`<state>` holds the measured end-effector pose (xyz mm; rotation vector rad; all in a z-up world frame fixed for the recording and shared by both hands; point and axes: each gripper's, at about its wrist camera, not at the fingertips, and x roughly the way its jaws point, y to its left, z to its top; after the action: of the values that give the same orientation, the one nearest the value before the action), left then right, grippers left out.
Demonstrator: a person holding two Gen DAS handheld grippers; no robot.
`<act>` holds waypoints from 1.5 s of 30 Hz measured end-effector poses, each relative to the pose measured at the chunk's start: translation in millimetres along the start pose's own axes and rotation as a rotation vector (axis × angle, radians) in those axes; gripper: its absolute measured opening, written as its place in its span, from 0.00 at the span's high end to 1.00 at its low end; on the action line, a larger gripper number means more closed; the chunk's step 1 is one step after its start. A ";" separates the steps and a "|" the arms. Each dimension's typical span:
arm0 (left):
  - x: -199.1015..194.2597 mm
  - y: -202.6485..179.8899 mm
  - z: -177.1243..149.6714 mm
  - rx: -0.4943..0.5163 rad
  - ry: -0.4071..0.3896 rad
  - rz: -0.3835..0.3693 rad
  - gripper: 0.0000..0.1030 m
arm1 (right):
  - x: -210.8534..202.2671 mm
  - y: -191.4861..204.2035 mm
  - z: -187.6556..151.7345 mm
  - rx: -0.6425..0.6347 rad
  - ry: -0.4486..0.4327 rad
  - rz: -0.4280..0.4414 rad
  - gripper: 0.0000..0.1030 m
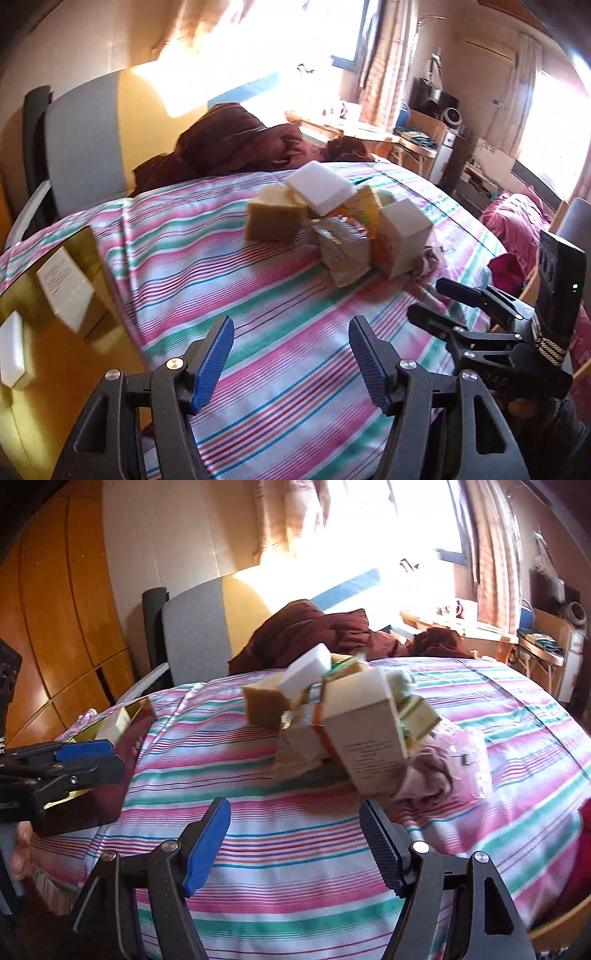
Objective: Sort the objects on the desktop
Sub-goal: 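Move both open tools back over the pile of items, then grasp a cream box with a printed label using the left tool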
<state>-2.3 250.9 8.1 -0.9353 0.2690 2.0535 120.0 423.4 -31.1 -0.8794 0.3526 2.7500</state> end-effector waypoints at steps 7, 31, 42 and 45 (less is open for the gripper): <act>30.3 -65.3 45.6 0.141 -0.020 -0.085 0.35 | -6.7 -44.4 -0.4 0.109 -0.044 -0.030 0.28; 106.6 -117.0 84.6 0.638 0.140 -0.137 0.24 | -4.0 -91.5 -14.6 0.200 -0.046 -0.072 0.23; 135.9 -129.8 90.7 0.766 0.227 -0.163 0.24 | 1.1 -103.7 -17.7 0.230 -0.032 -0.091 0.21; 146.1 -129.8 91.9 0.764 0.243 -0.171 0.24 | 4.1 -107.1 -19.6 0.238 -0.022 -0.097 0.21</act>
<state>-3.8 465.9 -12.4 -0.6821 0.9859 1.4787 158.4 519.3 -65.7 -0.7826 0.6026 2.5601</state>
